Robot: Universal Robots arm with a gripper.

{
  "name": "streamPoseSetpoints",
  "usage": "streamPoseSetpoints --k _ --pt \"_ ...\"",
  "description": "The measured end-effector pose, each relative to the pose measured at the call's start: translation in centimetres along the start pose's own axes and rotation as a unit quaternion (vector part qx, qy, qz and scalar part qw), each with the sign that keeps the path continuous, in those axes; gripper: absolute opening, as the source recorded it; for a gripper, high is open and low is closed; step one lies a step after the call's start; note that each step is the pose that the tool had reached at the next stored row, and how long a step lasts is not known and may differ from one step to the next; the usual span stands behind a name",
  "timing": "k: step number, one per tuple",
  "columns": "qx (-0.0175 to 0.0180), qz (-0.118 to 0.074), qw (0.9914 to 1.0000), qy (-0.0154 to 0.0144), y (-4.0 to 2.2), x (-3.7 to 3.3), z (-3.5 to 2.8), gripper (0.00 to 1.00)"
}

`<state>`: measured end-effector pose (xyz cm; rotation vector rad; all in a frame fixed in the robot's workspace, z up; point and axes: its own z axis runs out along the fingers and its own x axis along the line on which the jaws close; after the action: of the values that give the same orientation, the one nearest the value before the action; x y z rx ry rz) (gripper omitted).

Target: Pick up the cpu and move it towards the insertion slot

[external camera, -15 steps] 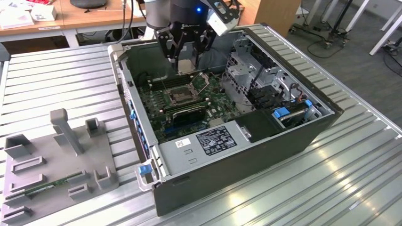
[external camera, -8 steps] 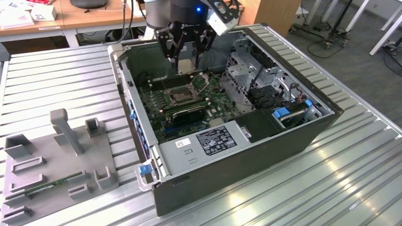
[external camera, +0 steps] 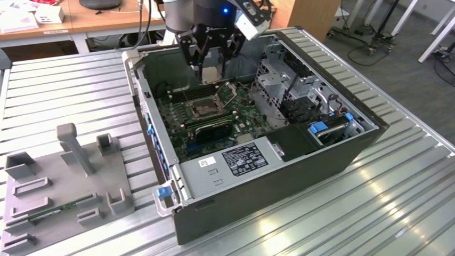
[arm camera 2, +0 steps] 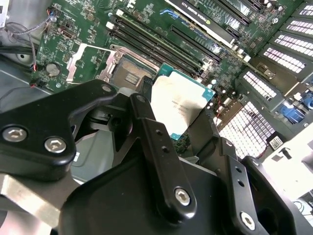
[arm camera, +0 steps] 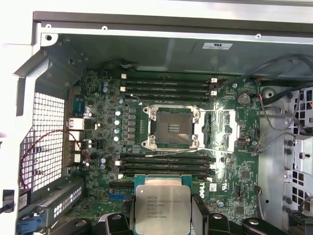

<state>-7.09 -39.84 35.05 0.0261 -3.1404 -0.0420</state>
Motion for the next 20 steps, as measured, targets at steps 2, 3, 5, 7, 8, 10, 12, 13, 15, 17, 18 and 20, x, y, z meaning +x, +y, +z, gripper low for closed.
streamPoseSetpoints --k 2,3,5,7,8,10,12,13,15,17,18,20 --pt "0.0000 0.000 1.00000 0.0000 0.00 -0.09 0.01 0.55" --pt "0.0000 0.000 1.00000 0.0000 0.00 -0.11 0.00 0.55" --pt "0.0000 0.000 1.00000 0.0000 0.00 -0.14 0.00 0.55" --pt "0.0000 0.000 1.00000 0.0000 0.00 -0.14 0.00 0.55" --pt "0.0000 0.000 1.00000 0.0000 0.03 -0.15 0.00 0.55" --pt "0.0000 0.000 1.00000 0.0000 0.09 -0.14 0.01 0.55" --pt "0.0000 0.000 1.00000 0.0000 0.15 -0.14 0.01 0.55" --pt "0.0000 0.000 1.00000 0.0000 0.19 -0.14 0.02 0.55" --pt "0.0000 0.000 1.00000 0.0000 0.27 -0.14 0.04 0.55" --pt "0.0000 0.000 1.00000 0.0000 0.42 -0.14 0.11 0.55" --pt "0.0000 0.000 1.00000 0.0000 0.52 -0.15 0.16 0.55" --pt "0.0000 0.000 1.00000 0.0000 0.76 -0.16 0.24 0.55"
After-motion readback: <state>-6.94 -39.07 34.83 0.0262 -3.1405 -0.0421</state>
